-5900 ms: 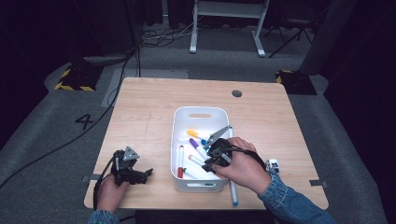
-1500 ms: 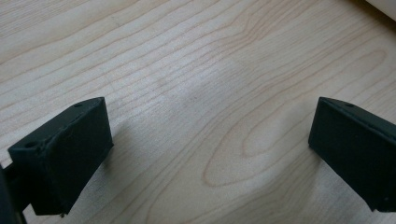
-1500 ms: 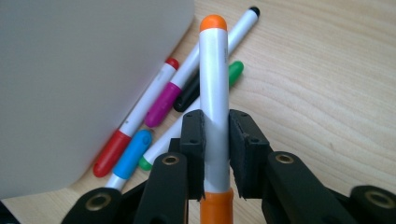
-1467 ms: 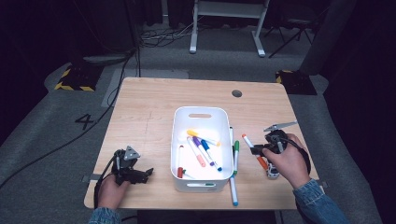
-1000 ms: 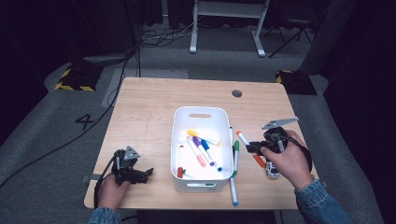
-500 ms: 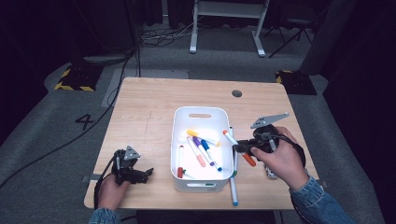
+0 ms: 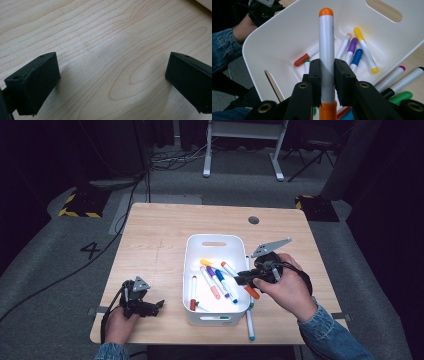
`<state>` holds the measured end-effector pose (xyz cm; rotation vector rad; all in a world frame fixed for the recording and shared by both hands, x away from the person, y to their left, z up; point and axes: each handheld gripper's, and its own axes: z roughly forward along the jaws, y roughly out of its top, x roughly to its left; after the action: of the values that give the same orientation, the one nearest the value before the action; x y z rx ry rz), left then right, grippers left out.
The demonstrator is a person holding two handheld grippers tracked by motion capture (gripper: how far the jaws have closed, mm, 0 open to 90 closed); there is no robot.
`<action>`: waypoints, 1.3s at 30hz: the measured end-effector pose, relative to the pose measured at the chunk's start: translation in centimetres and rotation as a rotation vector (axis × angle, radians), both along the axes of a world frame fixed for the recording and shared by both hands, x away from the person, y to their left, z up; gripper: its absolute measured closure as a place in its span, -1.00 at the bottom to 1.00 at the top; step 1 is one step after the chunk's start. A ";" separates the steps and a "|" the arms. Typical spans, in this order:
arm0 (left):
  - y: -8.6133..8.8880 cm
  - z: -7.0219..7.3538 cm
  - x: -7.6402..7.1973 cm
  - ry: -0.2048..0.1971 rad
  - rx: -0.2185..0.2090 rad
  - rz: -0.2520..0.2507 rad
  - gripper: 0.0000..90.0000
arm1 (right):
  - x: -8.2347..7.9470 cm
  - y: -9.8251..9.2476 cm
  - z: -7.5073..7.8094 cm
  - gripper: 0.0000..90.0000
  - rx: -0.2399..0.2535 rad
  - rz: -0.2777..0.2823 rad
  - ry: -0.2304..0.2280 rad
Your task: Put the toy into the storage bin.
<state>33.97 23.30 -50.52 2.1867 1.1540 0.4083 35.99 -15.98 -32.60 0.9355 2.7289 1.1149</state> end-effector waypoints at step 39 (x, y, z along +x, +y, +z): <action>0.0 0.0 0.0 0.000 -0.001 0.000 -1.00 | -0.7 4.3 -3.6 0.71 -0.080 0.138 0.050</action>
<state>33.98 23.30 -50.52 2.1860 1.1539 0.4076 35.27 -11.70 -36.17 0.7859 2.8937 1.0057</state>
